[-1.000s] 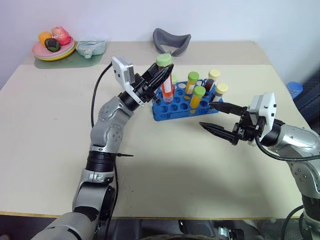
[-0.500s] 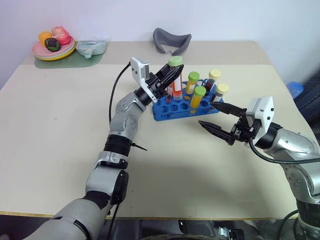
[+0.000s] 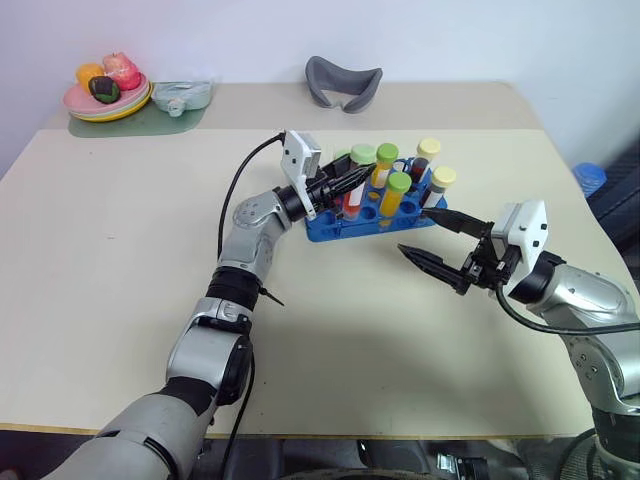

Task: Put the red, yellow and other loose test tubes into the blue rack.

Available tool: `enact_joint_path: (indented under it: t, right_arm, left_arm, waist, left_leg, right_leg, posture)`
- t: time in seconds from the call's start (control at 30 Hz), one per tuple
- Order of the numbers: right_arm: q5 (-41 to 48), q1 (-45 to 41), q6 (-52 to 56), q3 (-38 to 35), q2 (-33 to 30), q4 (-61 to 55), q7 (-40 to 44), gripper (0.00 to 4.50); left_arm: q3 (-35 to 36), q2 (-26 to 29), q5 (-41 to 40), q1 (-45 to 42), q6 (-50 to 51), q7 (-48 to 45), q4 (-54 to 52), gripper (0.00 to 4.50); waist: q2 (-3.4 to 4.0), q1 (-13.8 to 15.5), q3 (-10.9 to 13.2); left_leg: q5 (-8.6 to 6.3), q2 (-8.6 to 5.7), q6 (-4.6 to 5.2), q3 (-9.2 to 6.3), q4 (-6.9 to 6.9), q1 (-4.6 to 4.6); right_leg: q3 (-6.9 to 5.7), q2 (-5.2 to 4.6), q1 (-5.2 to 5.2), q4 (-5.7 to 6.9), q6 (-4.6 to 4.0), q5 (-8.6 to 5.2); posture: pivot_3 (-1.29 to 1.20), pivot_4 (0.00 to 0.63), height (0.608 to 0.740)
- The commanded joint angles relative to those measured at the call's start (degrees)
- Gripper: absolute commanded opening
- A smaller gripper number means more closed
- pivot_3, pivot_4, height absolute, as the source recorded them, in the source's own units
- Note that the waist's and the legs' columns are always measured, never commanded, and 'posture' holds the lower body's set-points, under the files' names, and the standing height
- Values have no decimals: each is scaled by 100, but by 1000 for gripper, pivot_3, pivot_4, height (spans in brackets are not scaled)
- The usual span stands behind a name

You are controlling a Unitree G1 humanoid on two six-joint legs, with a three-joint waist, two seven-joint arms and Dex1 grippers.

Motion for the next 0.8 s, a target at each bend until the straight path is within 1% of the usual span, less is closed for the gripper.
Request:
enact_joint_path:
  t: [0.03, 0.43, 0.67, 0.7, 0.73, 0.8]
  right_arm:
    - [63, -101, -11, -43, 25, -217, -44, 3298]
    - [95, -199, 112, -49, 30, -248, -78, 3298]
    - [84, -114, 46, -77, 44, -203, -10, 3298]
    - [82, -105, 40, -79, 46, -200, -3, 3298]
    - [89, -87, 39, -92, 44, -211, 2, 3298]
    - [87, -65, 33, -104, 42, -202, 22, 3298]
  left_arm:
    - [-31, -3, 156, -25, -211, 72, -22, 811]
    - [-64, -73, 543, -51, -712, 406, 348, 811]
    - [114, -149, 308, -4, -463, 394, 279, 811]
    - [136, -162, 286, 9, -444, 414, 260, 1846]
    - [147, -174, 275, 33, -420, 438, 219, 2214]
    - [192, -214, 246, 71, -378, 540, 158, 3227]
  waist:
    - [0, 0, 0]
    - [0, -6, 0]
    - [1, -1, 0]
    - [1, -1, 0]
    - [0, -4, 0]
    - [0, -5, 0]
  left_leg:
    - [0, 0, 0, 0, 0, 0]
    - [0, 0, 0, 0, 1, 3]
    - [0, 0, 0, 0, 1, 4]
    - [0, 0, 0, 0, 2, 4]
    - [0, 0, 0, 0, 1, 4]
    - [0, 0, 1, 0, 1, 4]
  right_leg:
    - [0, 0, 0, 0, 0, 0]
    - [0, 0, 1, 1, 0, 0]
    - [0, 0, 3, 4, 0, 0]
    - [0, 0, 3, 4, 0, 0]
    - [0, 0, 3, 4, 0, 0]
    - [0, 0, 2, 4, 0, 0]
  posture:
    - [0, 150, 740]
    - [0, 150, 740]
    - [0, 150, 740]
    - [0, 150, 740]
    - [0, 150, 740]
    - [0, 150, 740]
